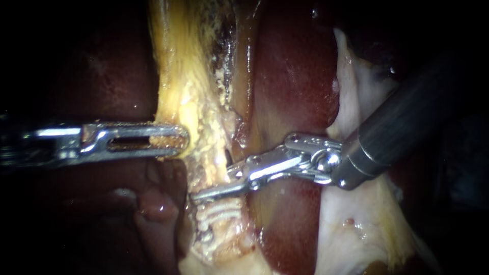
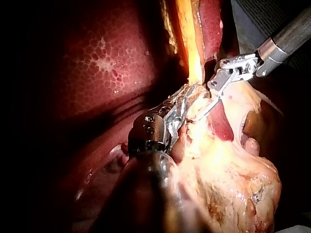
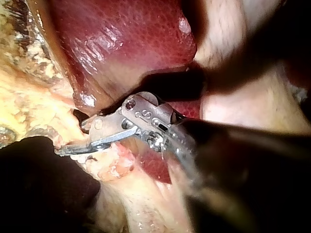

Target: Going back third clip left tube

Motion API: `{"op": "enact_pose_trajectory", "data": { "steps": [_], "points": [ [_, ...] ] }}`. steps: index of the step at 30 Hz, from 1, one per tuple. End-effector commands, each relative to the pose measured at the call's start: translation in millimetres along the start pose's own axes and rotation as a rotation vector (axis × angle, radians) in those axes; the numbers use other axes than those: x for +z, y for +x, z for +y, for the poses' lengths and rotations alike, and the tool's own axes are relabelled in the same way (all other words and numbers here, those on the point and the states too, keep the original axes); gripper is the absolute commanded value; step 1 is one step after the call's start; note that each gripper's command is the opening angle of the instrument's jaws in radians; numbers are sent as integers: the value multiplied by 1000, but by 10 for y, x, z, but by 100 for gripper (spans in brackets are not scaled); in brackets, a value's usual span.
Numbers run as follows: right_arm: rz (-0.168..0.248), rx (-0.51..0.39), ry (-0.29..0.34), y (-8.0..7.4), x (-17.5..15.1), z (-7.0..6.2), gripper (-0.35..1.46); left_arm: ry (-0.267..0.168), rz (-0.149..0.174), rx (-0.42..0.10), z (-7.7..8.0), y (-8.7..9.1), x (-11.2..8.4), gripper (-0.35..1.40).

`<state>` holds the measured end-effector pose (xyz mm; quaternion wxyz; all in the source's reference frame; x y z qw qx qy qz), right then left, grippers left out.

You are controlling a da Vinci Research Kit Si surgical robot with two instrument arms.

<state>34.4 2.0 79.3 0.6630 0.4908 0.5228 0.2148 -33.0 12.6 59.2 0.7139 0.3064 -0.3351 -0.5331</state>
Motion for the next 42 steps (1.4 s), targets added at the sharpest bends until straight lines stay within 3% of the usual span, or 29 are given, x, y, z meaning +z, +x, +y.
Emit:
{"op": "enact_pose_trajectory", "data": {
  "steps": [1,8,11,14,16,22,34,42],
  "points": [
    [1,2,1,0,1,0,-35,-2,-1,0,0,0,0,-35],
    [3,19,-2,0,1,0,-32,-2,-1,0,1,0,0,-35],
    [3,13,-2,0,1,0,23,-1,0,0,2,0,-1,-35],
    [21,-58,-46,0,1,-1,51,-3,-2,0,3,0,-2,-35],
    [42,-87,-94,0,0,-2,58,-3,-2,0,3,0,-2,-35],
    [60,-152,-133,-6,-12,-9,60,-3,-1,0,4,0,-3,-35],
    [43,-260,-123,-13,-40,-22,60,-2,-1,1,5,0,-2,-35],
    [44,-277,-134,-11,-35,-20,60,-3,-2,1,5,0,-1,-35]
  ]
}}
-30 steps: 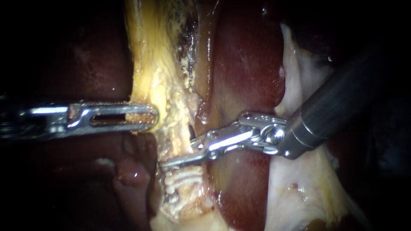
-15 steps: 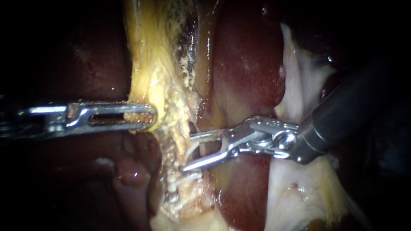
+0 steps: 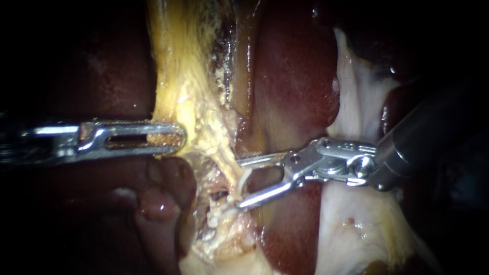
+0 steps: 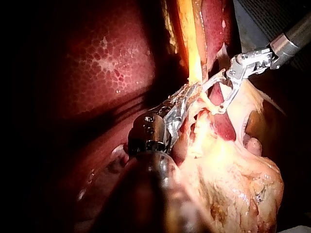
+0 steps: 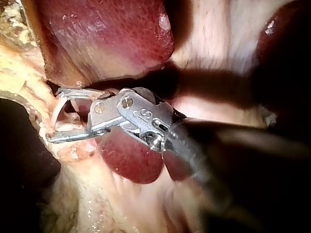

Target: Going back third clip left tube

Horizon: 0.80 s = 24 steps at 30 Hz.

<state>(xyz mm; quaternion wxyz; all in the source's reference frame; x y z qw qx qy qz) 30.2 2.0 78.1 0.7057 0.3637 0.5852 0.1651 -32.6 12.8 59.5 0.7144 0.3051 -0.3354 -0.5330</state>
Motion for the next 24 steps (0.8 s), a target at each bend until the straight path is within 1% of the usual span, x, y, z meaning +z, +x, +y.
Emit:
{"op": "enact_pose_trajectory", "data": {
  "steps": [1,4,9,13,18,24],
  "points": [
    [-2,2,4,-2,8,1,60,-1,0,-1,0,0,1,-35],
    [-3,1,7,-2,22,6,60,-1,-1,-1,0,0,1,-35],
    [-3,-3,12,-5,49,18,60,-2,-1,-1,-1,0,1,-35],
    [0,-7,29,-7,66,24,60,-2,-1,-2,-2,1,1,-35],
    [1,-11,60,-10,75,22,60,-2,-2,-2,-3,0,2,-35],
    [-10,-27,113,-12,83,10,60,-2,-2,-2,-3,0,2,-35]
  ]
}}
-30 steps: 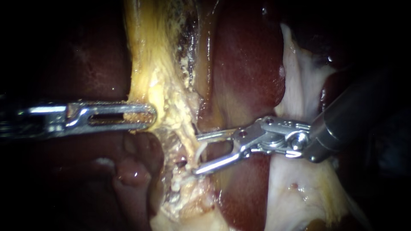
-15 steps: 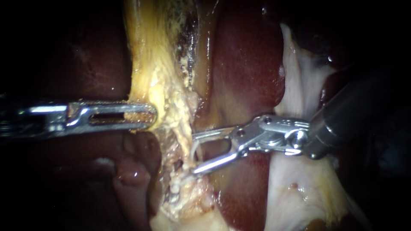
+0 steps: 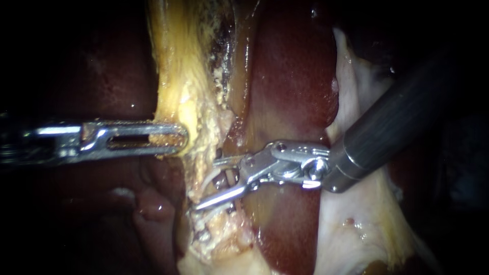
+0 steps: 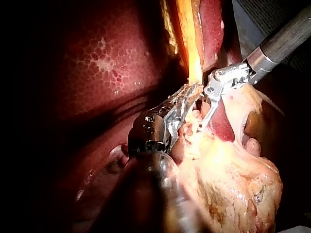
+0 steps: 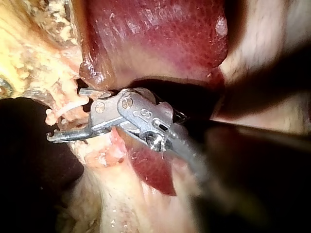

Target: Going back third clip left tube

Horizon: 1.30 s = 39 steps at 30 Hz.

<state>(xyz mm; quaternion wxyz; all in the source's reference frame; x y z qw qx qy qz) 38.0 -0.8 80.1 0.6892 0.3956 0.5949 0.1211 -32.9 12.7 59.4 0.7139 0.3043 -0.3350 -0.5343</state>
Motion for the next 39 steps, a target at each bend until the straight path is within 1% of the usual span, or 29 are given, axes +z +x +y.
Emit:
{"op": "enact_pose_trajectory", "data": {
  "steps": [1,2,4,6,10,12,14,16,18,23,25,28,36,39],
  "points": [
    [-2,-2,6,0,2,0,60,0,0,0,0,0,0,-35],
    [-4,-4,12,0,4,0,60,0,0,0,0,0,0,-35],
    [-2,-5,1,-1,7,4,60,0,0,0,0,0,0,-35],
    [2,-10,-22,-3,5,10,60,0,0,0,0,0,0,-35],
    [12,-42,-86,-8,-7,25,60,0,0,0,0,0,0,-35],
    [17,-62,-104,-9,-15,32,60,0,0,0,0,0,0,-35],
    [21,-65,-109,-9,-22,34,60,0,0,0,0,0,0,-35],
    [23,-68,-113,-7,-28,33,60,0,0,0,0,0,0,-35],
    [22,-73,-110,-6,-32,29,60,0,0,0,0,0,-1,-35],
    [22,-98,-106,3,-46,12,60,1,1,1,1,1,-3,-35],
    [24,-111,-115,10,-58,3,60,1,1,1,1,1,-3,-35],
    [26,-132,-131,19,-77,-6,60,1,1,1,1,1,-3,-35],
    [24,-188,-173,29,-130,-40,60,1,1,1,2,0,-2,-35],
    [21,-210,-171,32,-146,-51,60,2,1,1,3,0,-2,-35]
  ]
}}
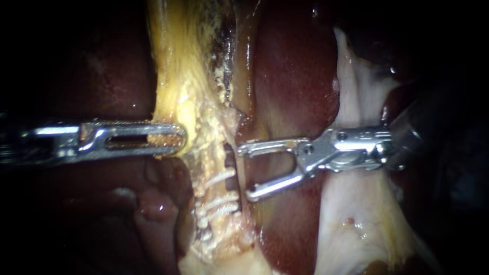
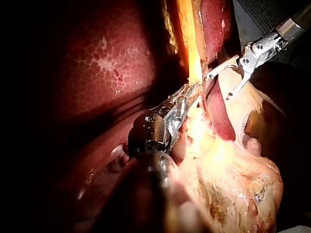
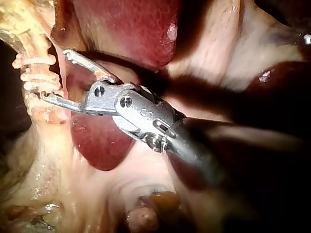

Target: Going back third clip left tube

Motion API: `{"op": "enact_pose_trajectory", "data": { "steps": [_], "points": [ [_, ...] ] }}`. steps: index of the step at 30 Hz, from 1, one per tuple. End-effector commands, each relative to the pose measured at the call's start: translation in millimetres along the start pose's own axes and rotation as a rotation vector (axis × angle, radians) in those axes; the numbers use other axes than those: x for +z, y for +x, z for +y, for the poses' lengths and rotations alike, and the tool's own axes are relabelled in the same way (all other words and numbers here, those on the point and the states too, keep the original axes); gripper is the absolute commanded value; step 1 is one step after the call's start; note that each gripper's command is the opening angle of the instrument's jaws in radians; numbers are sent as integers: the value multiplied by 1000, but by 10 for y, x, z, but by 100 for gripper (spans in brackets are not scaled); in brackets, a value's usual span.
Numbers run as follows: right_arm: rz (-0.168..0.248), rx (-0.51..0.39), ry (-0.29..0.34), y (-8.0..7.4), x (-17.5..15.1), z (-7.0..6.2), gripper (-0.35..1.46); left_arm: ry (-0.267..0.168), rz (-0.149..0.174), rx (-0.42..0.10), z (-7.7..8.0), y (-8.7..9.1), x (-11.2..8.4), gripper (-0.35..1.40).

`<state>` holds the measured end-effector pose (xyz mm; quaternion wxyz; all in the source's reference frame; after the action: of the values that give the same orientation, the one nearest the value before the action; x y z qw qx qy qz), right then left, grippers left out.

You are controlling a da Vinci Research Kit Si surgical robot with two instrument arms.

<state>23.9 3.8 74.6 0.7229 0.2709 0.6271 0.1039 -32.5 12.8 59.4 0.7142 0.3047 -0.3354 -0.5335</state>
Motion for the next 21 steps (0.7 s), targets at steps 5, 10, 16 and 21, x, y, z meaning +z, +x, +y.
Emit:
{"op": "enact_pose_trajectory", "data": {
  "steps": [5,10,16,21],
  "points": [
    [-1,-37,-4,11,-24,-10,60,0,1,0,1,0,1,-35],
    [-1,-73,-29,29,-33,-11,60,0,1,0,2,0,1,-35],
    [0,-103,-39,45,-40,-17,60,1,1,0,2,0,1,-35],
    [5,-106,-43,51,-44,-21,60,0,1,0,3,0,2,-35]
  ]
}}
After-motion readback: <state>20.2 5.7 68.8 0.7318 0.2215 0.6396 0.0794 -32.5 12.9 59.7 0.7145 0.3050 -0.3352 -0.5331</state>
